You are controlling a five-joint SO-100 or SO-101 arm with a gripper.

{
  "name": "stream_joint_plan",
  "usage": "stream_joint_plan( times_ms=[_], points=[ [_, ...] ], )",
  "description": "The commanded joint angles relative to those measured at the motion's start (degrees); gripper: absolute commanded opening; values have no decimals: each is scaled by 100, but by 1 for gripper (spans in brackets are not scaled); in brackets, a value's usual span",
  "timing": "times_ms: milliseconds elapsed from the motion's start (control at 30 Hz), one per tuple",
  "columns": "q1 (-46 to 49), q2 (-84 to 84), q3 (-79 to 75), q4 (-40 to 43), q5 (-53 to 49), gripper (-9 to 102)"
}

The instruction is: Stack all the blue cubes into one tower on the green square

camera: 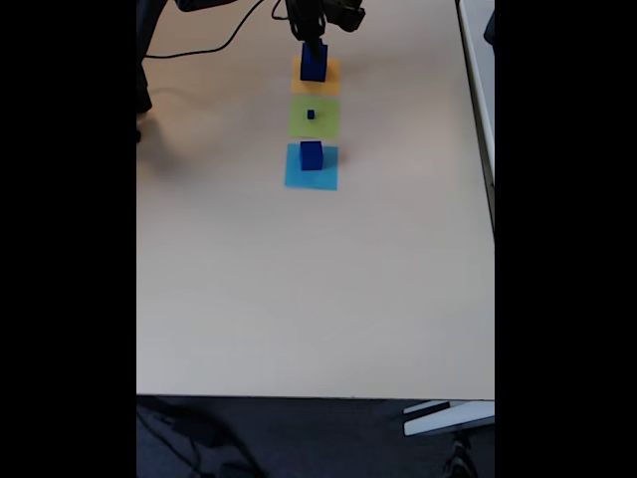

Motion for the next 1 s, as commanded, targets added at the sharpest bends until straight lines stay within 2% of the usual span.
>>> stream_joint_plan(
  times_ms=[0,167,433,967],
  points=[
    [79,483,-9,44,-53,17],
    [105,501,0,44,-79,14],
    [149,562,88,35,-114,1],
    [519,817,-387,413,-721,0]
  ],
)
